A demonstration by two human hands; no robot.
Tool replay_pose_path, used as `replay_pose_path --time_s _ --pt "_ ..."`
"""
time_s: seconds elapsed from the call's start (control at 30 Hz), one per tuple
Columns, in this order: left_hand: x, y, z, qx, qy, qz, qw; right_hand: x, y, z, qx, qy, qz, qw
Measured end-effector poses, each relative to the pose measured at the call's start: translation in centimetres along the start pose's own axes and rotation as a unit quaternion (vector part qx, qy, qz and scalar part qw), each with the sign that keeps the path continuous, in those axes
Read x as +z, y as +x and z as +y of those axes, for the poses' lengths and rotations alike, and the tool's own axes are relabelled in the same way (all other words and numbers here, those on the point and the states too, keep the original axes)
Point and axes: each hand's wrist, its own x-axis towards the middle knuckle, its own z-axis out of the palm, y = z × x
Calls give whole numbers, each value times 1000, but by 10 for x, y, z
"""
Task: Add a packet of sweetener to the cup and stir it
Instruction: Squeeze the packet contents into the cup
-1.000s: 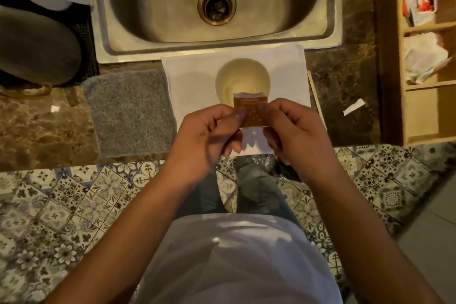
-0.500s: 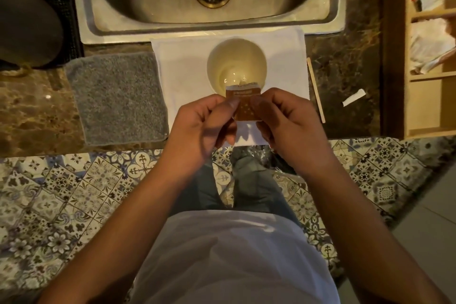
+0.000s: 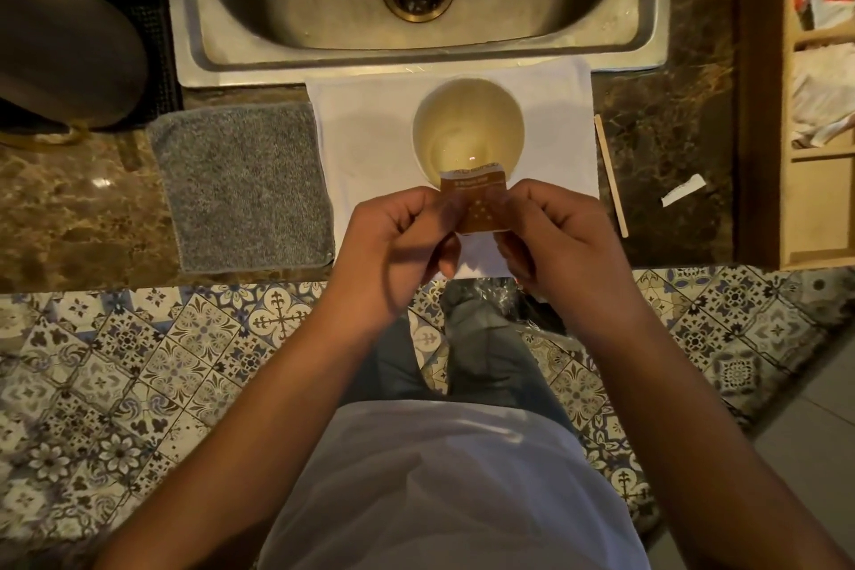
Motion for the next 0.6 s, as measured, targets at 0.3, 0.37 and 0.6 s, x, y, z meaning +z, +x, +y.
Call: replay_pose_path --time_s 0.3,0.37,0.6 --pt "-6 6 1 -11 13 -28 999 1 4 -1 6 10 -4 1000" --pt "-6 6 0 -18 13 -30 999 1 3 0 8 5 -4 1000" --pt "-1 5 2 -26 -16 -28 999 -4 2 -2 5 17 -16 1000"
